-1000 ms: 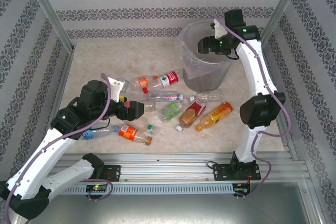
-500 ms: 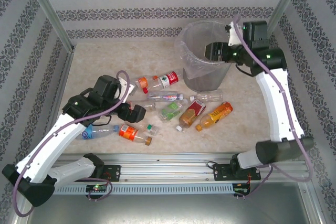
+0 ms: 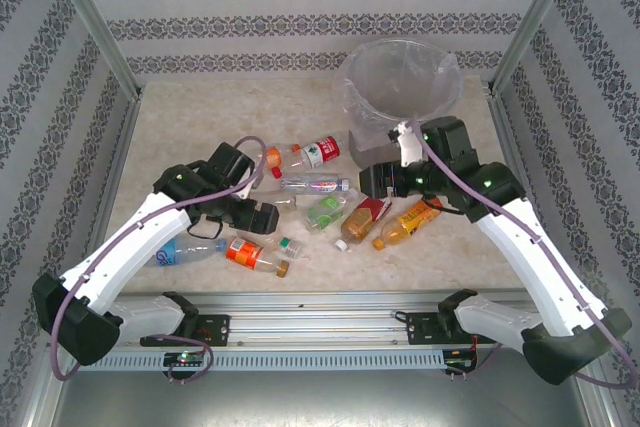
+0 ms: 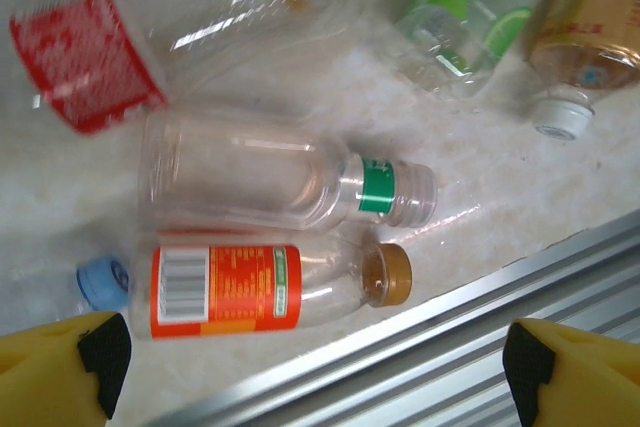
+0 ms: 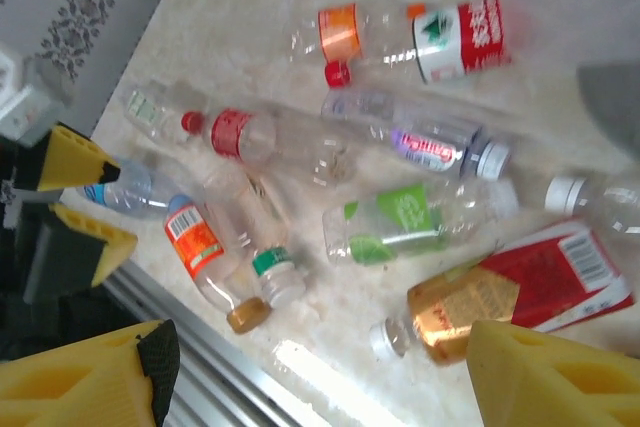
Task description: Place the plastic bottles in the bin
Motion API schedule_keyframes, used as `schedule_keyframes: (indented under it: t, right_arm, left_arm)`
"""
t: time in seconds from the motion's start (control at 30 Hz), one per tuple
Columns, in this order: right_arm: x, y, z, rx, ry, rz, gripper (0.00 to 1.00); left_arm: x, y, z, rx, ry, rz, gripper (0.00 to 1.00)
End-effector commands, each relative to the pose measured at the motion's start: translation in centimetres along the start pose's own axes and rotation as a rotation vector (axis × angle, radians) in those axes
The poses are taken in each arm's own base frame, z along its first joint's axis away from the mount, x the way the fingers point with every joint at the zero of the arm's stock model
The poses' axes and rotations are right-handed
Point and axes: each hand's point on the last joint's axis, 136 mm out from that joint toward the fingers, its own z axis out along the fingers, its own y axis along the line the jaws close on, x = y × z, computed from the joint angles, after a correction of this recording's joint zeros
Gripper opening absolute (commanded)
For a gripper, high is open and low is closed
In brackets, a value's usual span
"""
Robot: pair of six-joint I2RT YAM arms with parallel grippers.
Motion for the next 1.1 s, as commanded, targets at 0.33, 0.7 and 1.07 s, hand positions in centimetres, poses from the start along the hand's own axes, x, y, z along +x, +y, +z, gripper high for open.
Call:
schedule_keyframes:
  t: [0.33,0.7,1.07]
  right_arm:
    - [2.6,1.2,0.3,-0.045,-0.022,0.016,0.77]
    - [4.6,4.7,0.1,-0.272,0.044,0.006,0.98]
    - [5.5,6.2,-0.1,-0.358,0.095,-0.004,0.98]
  left_arm:
    - [6.9,4.9,2.8,-0.195,0.061,-0.762,0.92]
    - [6.4,4.6,7.6,-0.114,0.034,-0.946,0.85]
    - [6.7,5.3,9.5,-0.124,0.04,-0.983,0.77]
